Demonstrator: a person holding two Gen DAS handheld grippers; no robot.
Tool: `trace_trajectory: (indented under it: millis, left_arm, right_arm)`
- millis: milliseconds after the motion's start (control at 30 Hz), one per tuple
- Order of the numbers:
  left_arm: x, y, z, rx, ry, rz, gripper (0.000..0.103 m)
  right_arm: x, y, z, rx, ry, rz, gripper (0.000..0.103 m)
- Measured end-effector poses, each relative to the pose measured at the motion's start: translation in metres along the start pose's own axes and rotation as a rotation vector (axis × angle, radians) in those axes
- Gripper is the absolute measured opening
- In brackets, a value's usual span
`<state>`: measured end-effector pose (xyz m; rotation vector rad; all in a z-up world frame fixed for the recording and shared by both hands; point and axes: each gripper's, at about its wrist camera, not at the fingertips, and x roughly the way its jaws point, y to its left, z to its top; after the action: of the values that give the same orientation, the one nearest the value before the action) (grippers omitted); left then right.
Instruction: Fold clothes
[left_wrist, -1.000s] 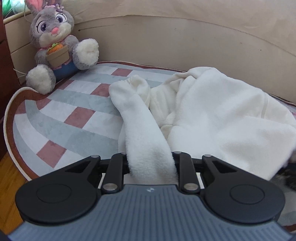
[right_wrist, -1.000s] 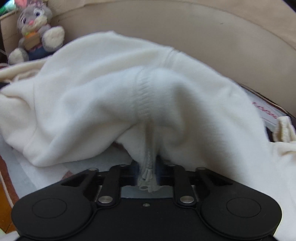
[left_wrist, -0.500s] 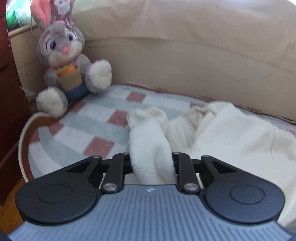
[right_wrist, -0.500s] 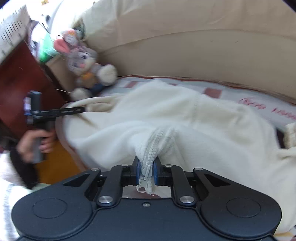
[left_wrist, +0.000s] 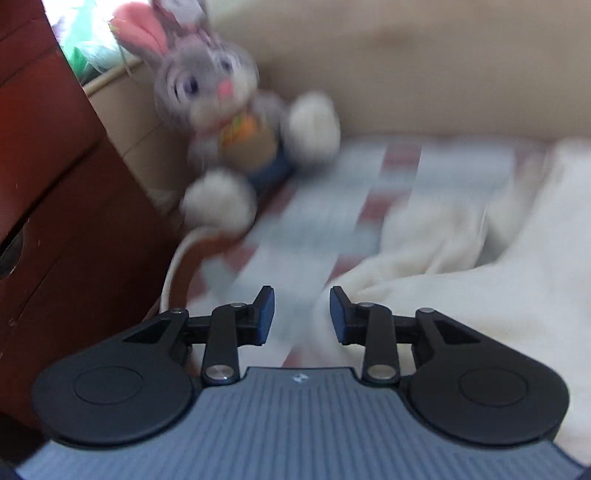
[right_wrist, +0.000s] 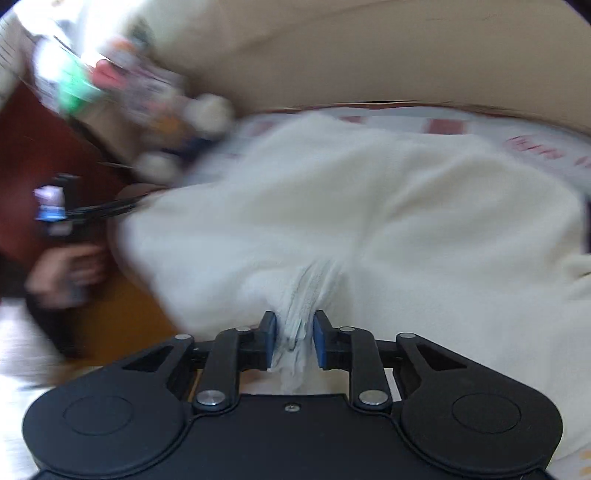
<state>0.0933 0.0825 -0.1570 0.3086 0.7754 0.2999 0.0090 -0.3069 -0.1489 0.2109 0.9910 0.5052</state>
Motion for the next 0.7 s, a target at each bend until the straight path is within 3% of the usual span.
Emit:
trace_trajectory:
  millis: [33,67,200,300,400,567,700]
  left_arm:
    - [-0.002,-0.001,-0.008,-0.001,-0.005,-0.02,0.033]
    - [-0.007,-0.001,-0.015,-0.01,-0.015,-0.046,0.035]
    - [-0.046,0.004,-0.03,-0.078,-0.126,-0.21,0.038]
    - [-0.084,-0.01,-0.032,-0.027,-0.239,-0.329,0.042]
    - [-0.107,-0.033,-0.031,0.088,-0.281,-0.423,0.042]
    - [-0.123,-0.072,-0.028,0.294,-0.252,-0.431,0.042]
    - [-0.139,-0.074,-0.008,0.446,-0.219,-0.423,0.042]
  right_arm:
    - [0.004,-0.002,-0.003,0.014,-0.013,-0.055,0.043]
    - [0.004,-0.005,-0.006,0.03,-0.029,-0.091,0.046]
    - [-0.017,-0.023,-0.015,0.096,-0.102,-0.108,0.047]
    - [-0.041,-0.039,-0.023,0.12,-0.155,-0.11,0.048]
    - [-0.059,-0.047,-0.036,0.121,-0.168,-0.147,0.048]
    - [-0.068,-0.065,-0.051,0.17,-0.168,-0.173,0.048]
    - [-0.088,-0.078,-0.054,0.182,-0.187,-0.172,0.048]
